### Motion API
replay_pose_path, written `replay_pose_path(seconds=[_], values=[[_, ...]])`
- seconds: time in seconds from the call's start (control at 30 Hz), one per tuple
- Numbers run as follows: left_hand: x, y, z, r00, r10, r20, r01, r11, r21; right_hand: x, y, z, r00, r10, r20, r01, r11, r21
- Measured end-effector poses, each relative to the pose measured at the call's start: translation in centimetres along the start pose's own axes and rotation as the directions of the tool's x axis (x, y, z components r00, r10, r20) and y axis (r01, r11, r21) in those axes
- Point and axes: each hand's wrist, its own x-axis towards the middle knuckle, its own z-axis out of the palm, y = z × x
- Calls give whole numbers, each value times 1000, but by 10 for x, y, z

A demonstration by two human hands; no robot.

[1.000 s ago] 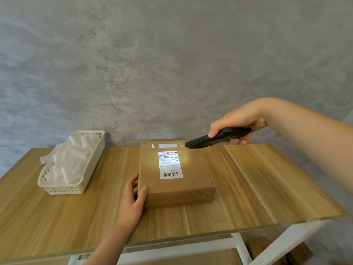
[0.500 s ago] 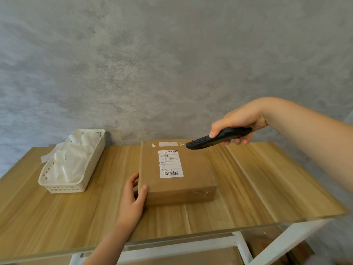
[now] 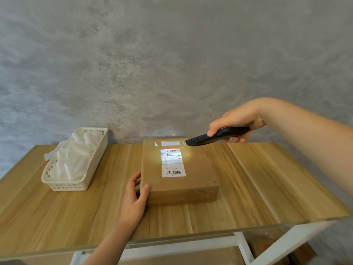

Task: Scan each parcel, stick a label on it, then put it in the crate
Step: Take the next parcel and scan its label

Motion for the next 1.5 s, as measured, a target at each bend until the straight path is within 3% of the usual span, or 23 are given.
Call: replay_pose_path(seconds=[0.37, 0.93, 1.1, 1.27, 1.33, 1.5], values=[[3, -5, 1, 1000, 0, -2, 0, 1000, 0, 13, 36, 10, 998, -58, 1, 57, 984, 166], [1, -4, 0, 1000, -3, 14, 3, 1000, 12, 19, 43, 7, 999, -43, 16, 40, 987, 159], [1, -6, -1, 1000, -15, 15, 15, 1000, 13, 41, 73, 18, 979, 37, -201, 7, 977, 213], [3, -7, -1, 1000, -21, 3, 21, 1000, 11, 92, 142, 78, 819, 190, -541, -121, 979, 162], [2, -7, 0, 1000, -19, -3, 19, 1000, 8, 111, 165, 112, 770, 225, -597, -152, 974, 170], [3, -7, 2, 1000, -25, -1, 25, 1000, 17, 146, 204, 173, 728, 284, -625, -174, 957, 232]])
